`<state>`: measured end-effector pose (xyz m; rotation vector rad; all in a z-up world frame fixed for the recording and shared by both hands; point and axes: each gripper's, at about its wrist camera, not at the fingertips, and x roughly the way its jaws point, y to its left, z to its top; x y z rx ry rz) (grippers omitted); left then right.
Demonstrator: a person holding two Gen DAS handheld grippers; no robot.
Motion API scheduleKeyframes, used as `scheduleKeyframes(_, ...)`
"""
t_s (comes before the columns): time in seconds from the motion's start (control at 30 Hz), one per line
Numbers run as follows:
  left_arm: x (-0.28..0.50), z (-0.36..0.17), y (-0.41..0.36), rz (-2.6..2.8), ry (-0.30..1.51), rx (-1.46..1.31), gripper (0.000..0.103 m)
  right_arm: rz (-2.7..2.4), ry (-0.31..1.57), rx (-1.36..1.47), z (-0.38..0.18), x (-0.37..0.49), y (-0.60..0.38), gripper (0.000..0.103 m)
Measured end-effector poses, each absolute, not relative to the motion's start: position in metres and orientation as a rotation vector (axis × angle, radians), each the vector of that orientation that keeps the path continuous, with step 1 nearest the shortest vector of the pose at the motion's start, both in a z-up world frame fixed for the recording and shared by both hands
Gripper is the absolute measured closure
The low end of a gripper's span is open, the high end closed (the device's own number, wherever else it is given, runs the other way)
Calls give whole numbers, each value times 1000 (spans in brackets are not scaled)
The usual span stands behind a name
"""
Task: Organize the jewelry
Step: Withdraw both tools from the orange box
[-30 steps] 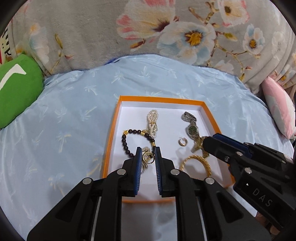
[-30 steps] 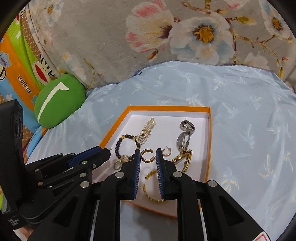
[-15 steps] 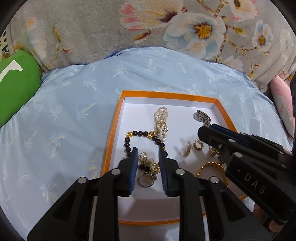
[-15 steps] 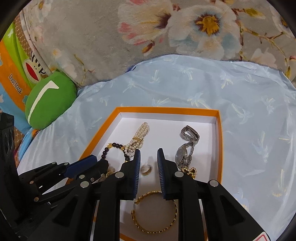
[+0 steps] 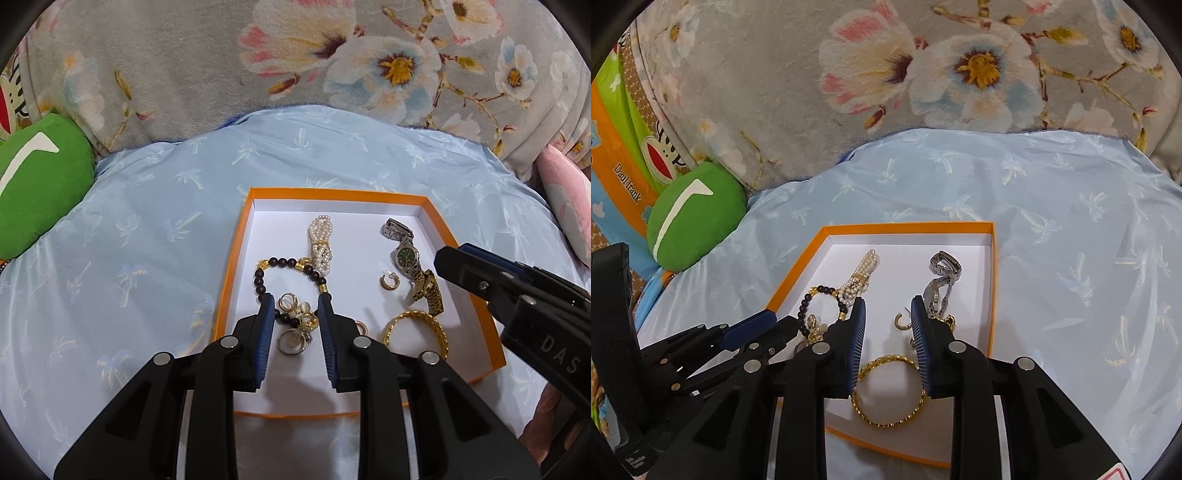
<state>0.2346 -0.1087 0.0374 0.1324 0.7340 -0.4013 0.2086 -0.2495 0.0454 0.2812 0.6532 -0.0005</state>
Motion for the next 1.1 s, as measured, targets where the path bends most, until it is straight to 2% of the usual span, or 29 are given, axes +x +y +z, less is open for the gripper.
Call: scheduleKeyframes(1.1, 197, 26, -87, -347, 728, 149, 80, -74, 697, 165, 17, 156, -223, 77)
